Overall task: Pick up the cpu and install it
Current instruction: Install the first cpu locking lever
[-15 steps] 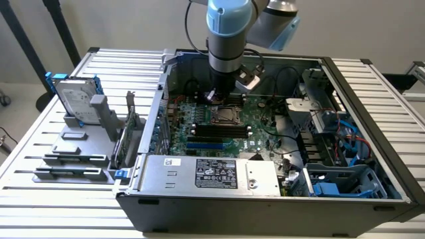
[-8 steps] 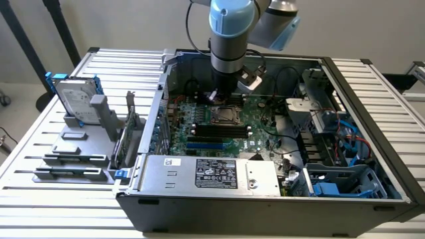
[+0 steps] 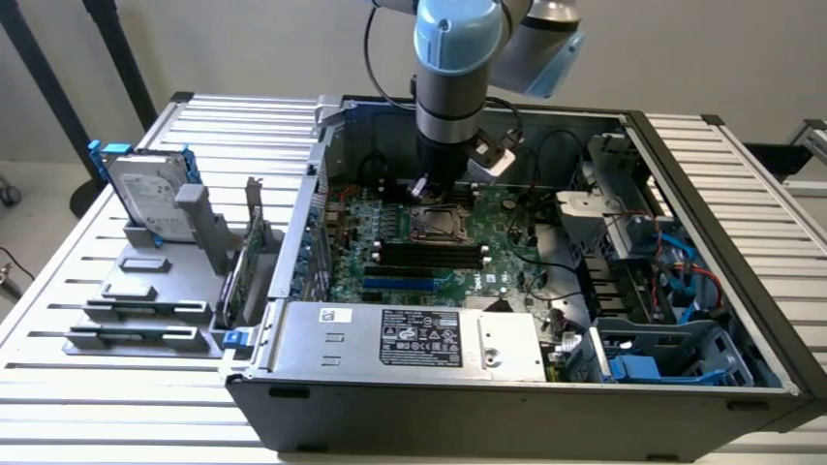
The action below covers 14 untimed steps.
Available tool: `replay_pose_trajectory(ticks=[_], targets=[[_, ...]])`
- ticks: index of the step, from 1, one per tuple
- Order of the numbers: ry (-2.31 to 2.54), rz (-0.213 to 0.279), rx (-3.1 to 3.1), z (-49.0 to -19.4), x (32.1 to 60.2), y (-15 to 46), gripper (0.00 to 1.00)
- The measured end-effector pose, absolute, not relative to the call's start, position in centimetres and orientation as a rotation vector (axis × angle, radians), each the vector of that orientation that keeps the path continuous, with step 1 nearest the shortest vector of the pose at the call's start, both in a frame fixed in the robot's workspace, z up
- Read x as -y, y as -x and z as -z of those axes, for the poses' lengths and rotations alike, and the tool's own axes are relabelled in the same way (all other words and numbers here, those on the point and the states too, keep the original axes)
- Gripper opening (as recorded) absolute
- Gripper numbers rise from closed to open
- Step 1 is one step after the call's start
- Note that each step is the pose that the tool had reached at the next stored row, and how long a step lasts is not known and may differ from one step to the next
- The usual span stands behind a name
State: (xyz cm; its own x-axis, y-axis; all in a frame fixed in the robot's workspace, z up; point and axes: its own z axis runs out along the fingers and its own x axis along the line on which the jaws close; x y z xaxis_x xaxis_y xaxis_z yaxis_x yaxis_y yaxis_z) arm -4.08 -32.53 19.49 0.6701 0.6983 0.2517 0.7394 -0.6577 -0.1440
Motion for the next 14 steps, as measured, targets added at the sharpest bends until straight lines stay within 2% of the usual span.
replay_pose_trajectory(ticks=[14], targets=[[2.637,0.241,1.15,-21.0,32.5,4.9,0.11]])
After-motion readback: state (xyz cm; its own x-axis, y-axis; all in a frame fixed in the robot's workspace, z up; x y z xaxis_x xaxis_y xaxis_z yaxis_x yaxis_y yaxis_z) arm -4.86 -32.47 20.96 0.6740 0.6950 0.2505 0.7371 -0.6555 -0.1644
